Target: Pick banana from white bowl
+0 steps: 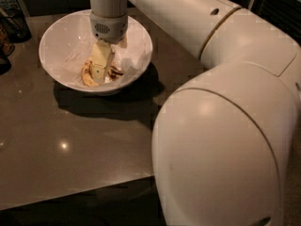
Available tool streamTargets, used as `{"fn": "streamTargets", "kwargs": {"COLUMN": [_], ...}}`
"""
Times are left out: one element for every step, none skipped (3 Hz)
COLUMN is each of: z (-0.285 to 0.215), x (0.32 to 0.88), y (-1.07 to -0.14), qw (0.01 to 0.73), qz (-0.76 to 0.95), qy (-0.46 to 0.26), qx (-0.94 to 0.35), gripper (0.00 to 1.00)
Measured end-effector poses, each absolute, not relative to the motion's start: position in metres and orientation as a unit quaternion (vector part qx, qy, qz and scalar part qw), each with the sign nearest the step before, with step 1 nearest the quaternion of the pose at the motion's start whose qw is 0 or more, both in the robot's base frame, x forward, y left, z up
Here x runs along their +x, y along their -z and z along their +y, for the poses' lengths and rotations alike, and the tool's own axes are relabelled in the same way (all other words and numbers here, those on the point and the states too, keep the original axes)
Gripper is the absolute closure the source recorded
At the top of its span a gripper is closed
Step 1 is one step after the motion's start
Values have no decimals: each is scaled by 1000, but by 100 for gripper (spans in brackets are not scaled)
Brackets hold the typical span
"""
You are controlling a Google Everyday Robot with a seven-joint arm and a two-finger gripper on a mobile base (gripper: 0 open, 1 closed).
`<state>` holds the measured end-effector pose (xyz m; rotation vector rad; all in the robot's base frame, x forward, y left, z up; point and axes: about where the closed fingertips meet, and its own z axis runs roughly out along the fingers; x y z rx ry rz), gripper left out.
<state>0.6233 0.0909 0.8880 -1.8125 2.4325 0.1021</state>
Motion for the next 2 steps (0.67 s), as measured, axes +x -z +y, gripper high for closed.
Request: {"fn": "streamTargets", "kwargs": {"z": [92, 93], "x": [625, 627], "y": [-883, -880], "qw": [49, 47], "qz": [800, 799], "qy": [-37, -39], "qx": [-597, -598], "gripper": [11, 13]}}
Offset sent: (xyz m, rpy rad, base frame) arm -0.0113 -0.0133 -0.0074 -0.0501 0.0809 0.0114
